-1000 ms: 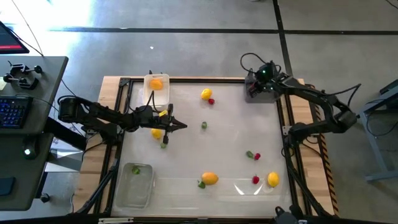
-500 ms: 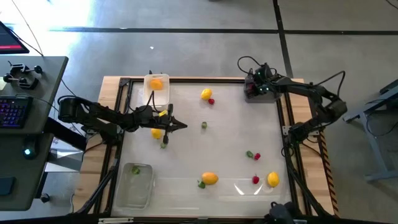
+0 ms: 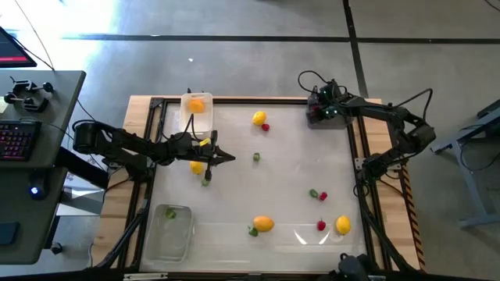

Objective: Sort produce into baskets
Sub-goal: Put the red bell pepper into the black bin, then put the lemon into the white bin

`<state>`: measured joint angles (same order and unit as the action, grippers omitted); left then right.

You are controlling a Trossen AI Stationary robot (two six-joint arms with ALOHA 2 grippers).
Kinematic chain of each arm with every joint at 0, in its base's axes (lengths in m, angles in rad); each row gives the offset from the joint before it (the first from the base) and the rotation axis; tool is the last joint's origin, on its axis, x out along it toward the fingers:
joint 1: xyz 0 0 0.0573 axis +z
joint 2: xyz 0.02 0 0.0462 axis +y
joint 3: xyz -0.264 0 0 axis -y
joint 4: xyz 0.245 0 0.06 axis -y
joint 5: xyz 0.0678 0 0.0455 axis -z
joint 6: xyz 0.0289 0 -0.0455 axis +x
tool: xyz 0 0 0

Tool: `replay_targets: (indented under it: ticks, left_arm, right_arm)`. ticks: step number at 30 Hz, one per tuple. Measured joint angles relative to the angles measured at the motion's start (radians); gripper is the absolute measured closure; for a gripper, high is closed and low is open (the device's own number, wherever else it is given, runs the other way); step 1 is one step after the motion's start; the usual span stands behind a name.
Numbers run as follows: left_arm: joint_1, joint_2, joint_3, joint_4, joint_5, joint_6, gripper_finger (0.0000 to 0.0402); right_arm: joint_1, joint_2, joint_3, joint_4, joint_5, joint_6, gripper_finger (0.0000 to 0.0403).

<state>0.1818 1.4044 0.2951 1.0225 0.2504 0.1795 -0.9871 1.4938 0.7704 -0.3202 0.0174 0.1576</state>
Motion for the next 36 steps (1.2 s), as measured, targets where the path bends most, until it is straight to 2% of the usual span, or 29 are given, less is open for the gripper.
replay_targets:
  ticks: [6,11,13,20,26,29,36]
  left_arm:
    - [0.0,0.0,0.0,0.0,0.0,0.007,0.0401]
    - [0.0,0.0,0.0,-0.001,0.0,0.015,0.0401]
    - [0.0,0.0,0.0,-0.001,0.0,0.019,0.0401]
    - [0.0,0.0,0.0,-0.008,0.0,0.024,0.0401]
    - [0.0,0.0,0.0,-0.008,0.0,0.025,0.0401]
    - [0.0,0.0,0.002,-0.008,0.001,0.034,0.0401]
    - [0.002,0.0,0.019,-0.01,0.001,0.059,0.0401]
  right_arm:
    - [0.0,-0.046,0.0,-0.002,0.001,0.0,0.0241]
    - [0.016,-0.167,0.0,-0.037,0.014,-0.005,0.0237]
    - [0.045,-0.228,0.0,-0.055,0.053,-0.009,0.0241]
    - [0.232,-0.405,0.001,-0.119,0.183,-0.017,0.0293]
    - [0.445,-0.44,-0.002,-0.122,0.283,0.005,0.0369]
    - [0.525,-0.44,-0.063,-0.039,0.314,0.007,0.0397]
    - [0.687,-0.439,-0.292,0.283,0.283,0.108,0.0401]
